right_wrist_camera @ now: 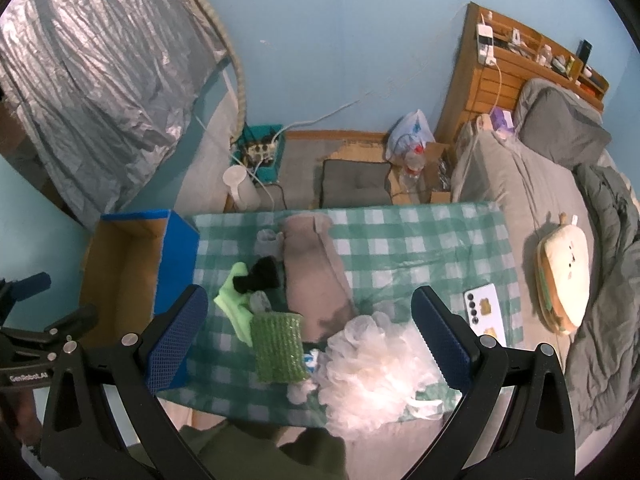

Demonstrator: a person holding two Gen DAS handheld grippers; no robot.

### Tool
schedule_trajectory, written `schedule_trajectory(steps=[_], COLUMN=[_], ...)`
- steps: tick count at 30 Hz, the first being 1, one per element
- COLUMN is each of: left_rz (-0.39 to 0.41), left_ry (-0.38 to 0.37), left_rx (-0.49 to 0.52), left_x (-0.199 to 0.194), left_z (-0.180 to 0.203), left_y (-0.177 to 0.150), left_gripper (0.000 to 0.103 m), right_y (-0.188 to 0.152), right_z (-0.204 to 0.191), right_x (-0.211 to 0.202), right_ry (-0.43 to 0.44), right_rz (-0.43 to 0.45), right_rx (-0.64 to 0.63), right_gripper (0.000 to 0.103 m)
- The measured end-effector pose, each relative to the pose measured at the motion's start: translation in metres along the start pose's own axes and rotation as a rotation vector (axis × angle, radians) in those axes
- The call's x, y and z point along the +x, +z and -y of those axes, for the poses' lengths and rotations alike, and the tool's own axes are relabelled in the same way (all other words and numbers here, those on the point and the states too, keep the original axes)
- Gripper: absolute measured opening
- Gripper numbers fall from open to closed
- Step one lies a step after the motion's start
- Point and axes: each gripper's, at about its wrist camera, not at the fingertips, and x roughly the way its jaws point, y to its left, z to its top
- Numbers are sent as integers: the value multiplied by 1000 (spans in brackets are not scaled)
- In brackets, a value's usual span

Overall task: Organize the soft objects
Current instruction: 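Lower the right tool onto the white mesh bath puff while the left tool reaches the green scrubber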

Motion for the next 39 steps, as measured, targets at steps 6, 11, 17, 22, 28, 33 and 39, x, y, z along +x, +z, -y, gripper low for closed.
schedule_trajectory(steps=[6, 11, 17, 22, 28, 33, 39], left_rz=[-32, -67, -95, -133, -171, -205, -245], left_ry=[-12, -21, -14, -19, -25, -17, -27], left_rx=[20, 32, 62, 78, 82, 92, 80], left_x=[13, 28, 45, 62, 80, 98, 117], left_z=[10, 18, 28, 34, 40, 49, 57], left_y=[-2, -4, -7, -10, -13, -16, -20], left_gripper=[101, 101, 101, 101, 101, 101, 101], right_y=[-10, -18, -26, -37, -52, -66, -81], right_z=[21, 37, 52, 64, 77, 87, 93], right_x=[6, 16, 29, 42, 66, 89, 112], right_ry=[-20, -35, -41, -40, -26, -13, -10], right_rz=[-38, -75, -113, -147, -193, -242, -284], right_rx=[40, 74, 107, 140, 178, 198, 202], right_gripper=[100, 100, 100, 100, 100, 100, 100])
